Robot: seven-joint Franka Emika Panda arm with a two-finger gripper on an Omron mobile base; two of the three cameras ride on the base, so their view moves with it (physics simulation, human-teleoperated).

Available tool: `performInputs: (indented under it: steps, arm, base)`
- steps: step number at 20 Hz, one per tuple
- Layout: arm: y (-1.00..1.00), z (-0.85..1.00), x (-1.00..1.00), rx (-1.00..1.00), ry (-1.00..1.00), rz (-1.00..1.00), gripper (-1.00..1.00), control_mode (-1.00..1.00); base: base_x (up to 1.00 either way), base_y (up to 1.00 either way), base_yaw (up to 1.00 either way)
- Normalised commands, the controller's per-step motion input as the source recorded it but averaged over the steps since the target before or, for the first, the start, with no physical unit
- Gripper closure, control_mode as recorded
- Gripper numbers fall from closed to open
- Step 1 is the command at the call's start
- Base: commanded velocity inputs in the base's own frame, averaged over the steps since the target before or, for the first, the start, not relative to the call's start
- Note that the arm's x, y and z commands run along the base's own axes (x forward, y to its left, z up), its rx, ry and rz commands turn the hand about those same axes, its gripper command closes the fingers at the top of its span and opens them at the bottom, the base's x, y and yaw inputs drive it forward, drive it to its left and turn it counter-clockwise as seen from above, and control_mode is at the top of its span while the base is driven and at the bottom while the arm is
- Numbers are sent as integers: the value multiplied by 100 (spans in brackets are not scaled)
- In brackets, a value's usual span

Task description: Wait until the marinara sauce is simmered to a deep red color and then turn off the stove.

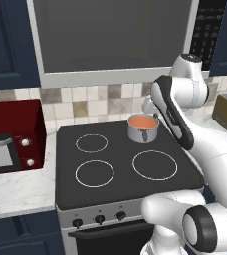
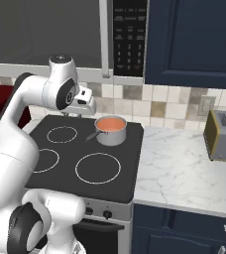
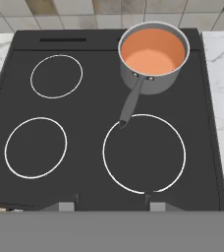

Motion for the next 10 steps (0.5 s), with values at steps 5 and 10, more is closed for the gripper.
performInputs:
  steps: [5,10]
  arm:
    - [0,0,0,0,0,0,-100,100]
    - [0,0,0,0,0,0,-100,100]
  base:
    - [0,0,0]
    - [0,0,0]
